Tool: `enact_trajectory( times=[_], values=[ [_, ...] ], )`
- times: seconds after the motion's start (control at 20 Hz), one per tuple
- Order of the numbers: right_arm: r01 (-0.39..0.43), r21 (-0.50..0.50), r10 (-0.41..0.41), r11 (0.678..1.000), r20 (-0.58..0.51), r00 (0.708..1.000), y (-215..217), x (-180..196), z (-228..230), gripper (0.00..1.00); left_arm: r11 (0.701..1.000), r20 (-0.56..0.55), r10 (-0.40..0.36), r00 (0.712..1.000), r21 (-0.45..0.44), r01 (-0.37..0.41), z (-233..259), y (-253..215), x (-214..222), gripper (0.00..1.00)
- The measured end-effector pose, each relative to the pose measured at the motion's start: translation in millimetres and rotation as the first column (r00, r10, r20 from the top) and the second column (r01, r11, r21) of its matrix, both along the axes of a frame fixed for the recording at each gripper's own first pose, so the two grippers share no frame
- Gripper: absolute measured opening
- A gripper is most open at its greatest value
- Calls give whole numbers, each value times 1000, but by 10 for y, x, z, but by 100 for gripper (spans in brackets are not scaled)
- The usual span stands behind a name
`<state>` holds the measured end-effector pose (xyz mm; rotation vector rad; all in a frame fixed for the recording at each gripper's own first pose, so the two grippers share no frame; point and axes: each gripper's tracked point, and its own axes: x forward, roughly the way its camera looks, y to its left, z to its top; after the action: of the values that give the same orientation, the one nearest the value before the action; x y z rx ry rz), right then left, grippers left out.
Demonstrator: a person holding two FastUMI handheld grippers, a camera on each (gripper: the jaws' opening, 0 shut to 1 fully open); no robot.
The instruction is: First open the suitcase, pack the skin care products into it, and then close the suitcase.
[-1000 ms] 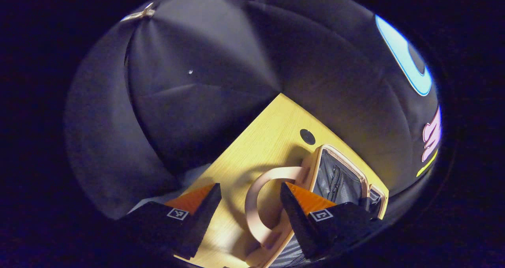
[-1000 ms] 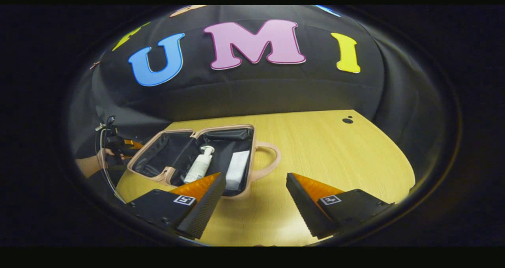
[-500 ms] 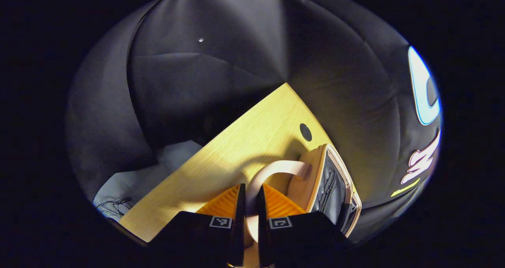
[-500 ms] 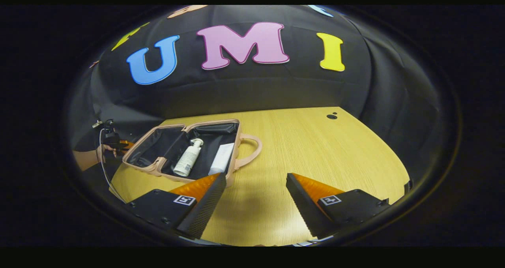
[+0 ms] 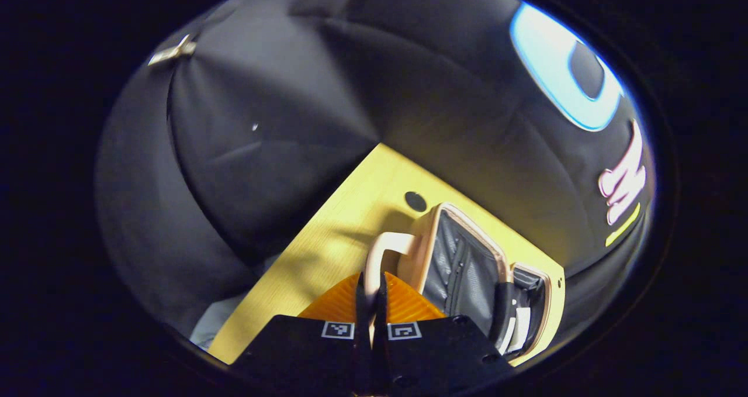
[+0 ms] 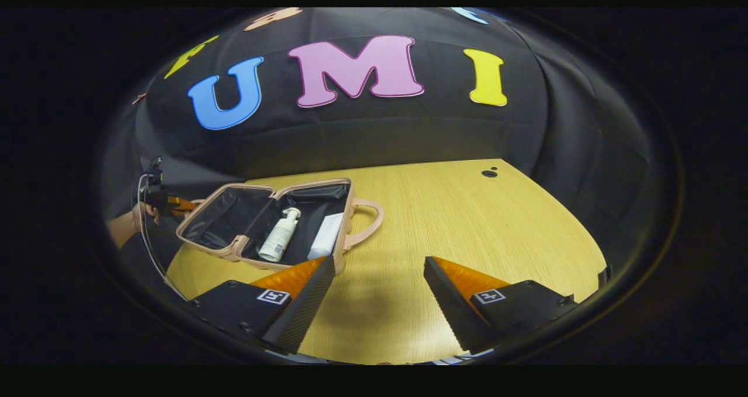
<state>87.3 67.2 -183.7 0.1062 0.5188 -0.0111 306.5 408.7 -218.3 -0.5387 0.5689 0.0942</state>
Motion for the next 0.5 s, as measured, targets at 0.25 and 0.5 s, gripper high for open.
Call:
enact_trajectory(
  times=[0.25, 0.5],
  values=[
    [-22, -10, 22, 1000, 36, 999, -125, 66, 248, 98, 995, 159, -75, 984, 70, 65, 1123, -612, -285, 6],
    [-25, -21, 26, 999, 65, 998, -413, 118, 434, 98, 975, 257, -167, 952, 188, 120, 1847, -1707, -507, 6]
  ],
)
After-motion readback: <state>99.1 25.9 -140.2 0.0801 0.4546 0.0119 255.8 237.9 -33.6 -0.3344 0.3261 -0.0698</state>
